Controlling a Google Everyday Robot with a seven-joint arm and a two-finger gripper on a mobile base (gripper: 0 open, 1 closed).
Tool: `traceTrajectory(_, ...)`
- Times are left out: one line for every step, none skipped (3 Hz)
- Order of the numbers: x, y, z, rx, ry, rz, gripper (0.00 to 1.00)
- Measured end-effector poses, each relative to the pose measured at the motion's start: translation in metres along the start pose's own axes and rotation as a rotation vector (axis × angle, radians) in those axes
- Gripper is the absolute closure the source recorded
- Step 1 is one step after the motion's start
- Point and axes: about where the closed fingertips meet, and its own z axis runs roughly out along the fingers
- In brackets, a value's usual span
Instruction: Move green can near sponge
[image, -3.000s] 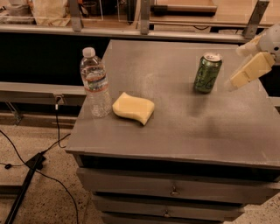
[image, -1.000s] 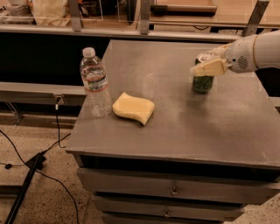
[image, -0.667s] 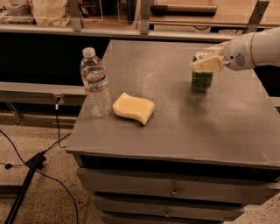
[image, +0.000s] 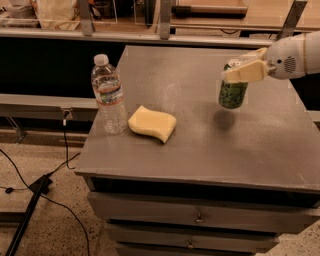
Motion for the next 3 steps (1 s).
traceTrajectory(-0.006, 0.074, -0.014, -0.176, -0.059, 0.023, 1.00)
traceTrajectory(-0.006, 0.124, -0.005, -0.296, -0.092, -0.011, 1.00)
traceTrajectory(-0.006, 0.160, 0.020, -0.357, -0.091, -0.113, 1.00)
